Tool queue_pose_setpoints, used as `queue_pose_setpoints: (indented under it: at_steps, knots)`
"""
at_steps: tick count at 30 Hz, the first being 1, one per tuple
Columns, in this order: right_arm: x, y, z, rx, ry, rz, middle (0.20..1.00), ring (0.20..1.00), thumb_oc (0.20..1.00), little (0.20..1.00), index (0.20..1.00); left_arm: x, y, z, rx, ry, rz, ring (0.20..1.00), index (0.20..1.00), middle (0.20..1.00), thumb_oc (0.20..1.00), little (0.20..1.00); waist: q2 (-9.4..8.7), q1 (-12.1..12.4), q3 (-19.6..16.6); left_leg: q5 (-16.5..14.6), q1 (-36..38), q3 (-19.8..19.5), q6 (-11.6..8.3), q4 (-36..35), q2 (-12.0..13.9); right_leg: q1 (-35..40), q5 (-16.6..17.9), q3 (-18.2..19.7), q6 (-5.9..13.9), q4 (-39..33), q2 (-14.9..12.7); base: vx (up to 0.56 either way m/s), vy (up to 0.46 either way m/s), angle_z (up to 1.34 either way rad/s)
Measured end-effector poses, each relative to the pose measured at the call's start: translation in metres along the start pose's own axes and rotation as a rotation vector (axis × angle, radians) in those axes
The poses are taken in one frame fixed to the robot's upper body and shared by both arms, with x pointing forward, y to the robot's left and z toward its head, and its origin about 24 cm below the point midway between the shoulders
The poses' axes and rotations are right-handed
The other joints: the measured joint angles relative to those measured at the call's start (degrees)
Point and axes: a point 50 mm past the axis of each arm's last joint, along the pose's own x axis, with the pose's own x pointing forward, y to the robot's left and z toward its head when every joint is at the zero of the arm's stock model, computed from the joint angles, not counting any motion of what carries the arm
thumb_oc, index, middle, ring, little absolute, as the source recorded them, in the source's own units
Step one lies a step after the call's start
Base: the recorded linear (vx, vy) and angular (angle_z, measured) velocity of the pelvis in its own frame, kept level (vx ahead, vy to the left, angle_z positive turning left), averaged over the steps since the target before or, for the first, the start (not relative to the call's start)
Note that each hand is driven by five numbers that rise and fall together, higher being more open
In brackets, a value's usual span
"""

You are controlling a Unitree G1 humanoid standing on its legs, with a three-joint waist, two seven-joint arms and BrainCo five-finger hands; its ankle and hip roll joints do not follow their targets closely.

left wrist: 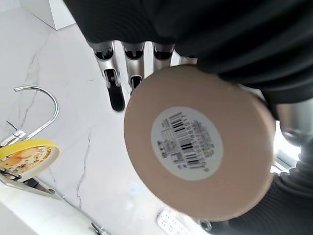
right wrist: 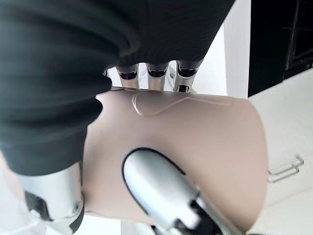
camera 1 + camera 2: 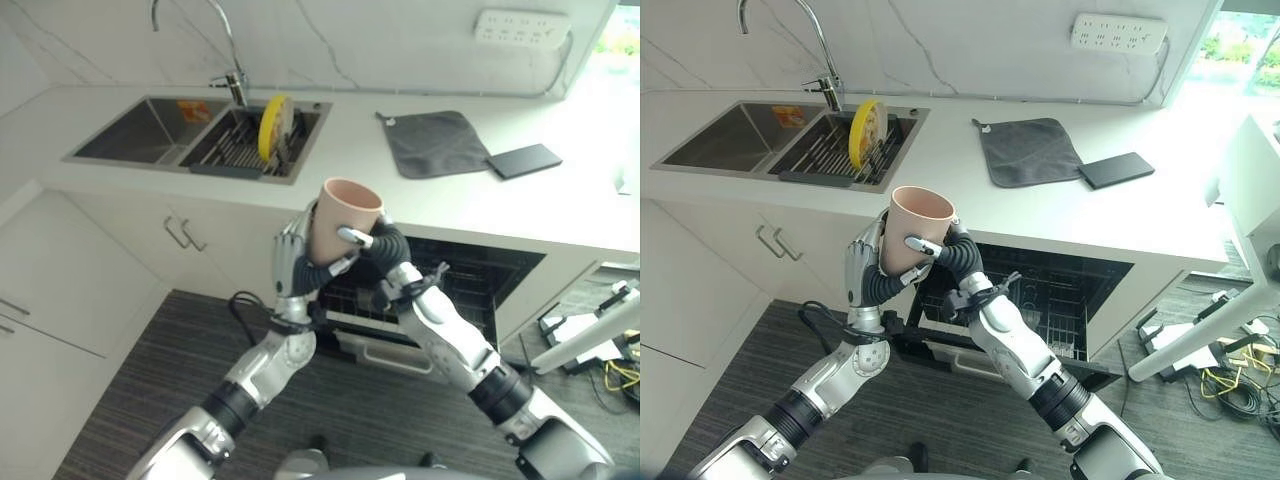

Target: Place the dishes in the dishwasher.

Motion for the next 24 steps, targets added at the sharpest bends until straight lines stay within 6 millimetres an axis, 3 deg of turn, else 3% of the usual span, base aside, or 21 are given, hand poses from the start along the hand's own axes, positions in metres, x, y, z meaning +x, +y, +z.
queue_pose_setpoints:
  at_steps: [6, 14, 24]
  knots:
    - [0.001, -0.002, 0.002, 0.09, -0.016, -0.069, 0.2, 0.2, 0.2, 0.2, 0.2, -0.005, -0.005, 0.004, -0.016, -0.014, -0.038, 1.0, 1.0, 1.0, 1.0, 1.0, 0.14, 0.0, 0.1, 0.0, 0.0, 0.0, 0.0, 0.0, 0.0, 0.1, 0.0, 0.0, 0.0, 0.0, 0.0, 0.0, 0.0, 0.0]
    - [-0.001, -0.032, 0.036, 0.271, -0.29, -0.304, 0.2, 0.2, 0.2, 0.2, 0.2, -0.024, -0.013, 0.009, 0.02, -0.057, -0.117, 1.0, 1.0, 1.0, 1.0, 1.0, 0.45, -0.8, 0.3, 0.0, 0.1, 0.1, 0.01, -0.2, -0.2, 0.3, -0.1, -0.1, 0.11, 0.0, -0.3, 0.0, 0.0, 0.0]
    - [-0.036, -0.064, 0.021, 0.369, -0.332, -0.506, 0.2, 0.2, 0.2, 0.2, 0.2, -0.036, -0.006, 0.0, 0.052, -0.007, -0.092, 1.0, 1.0, 1.0, 1.0, 1.0, 1.43, -2.2, 0.9, -0.1, 1.0, 0.4, 0.13, -0.8, -0.4, 0.8, -0.2, 0.1, 0.32, 0.0, -0.4, 0.0, 0.0, 0.0]
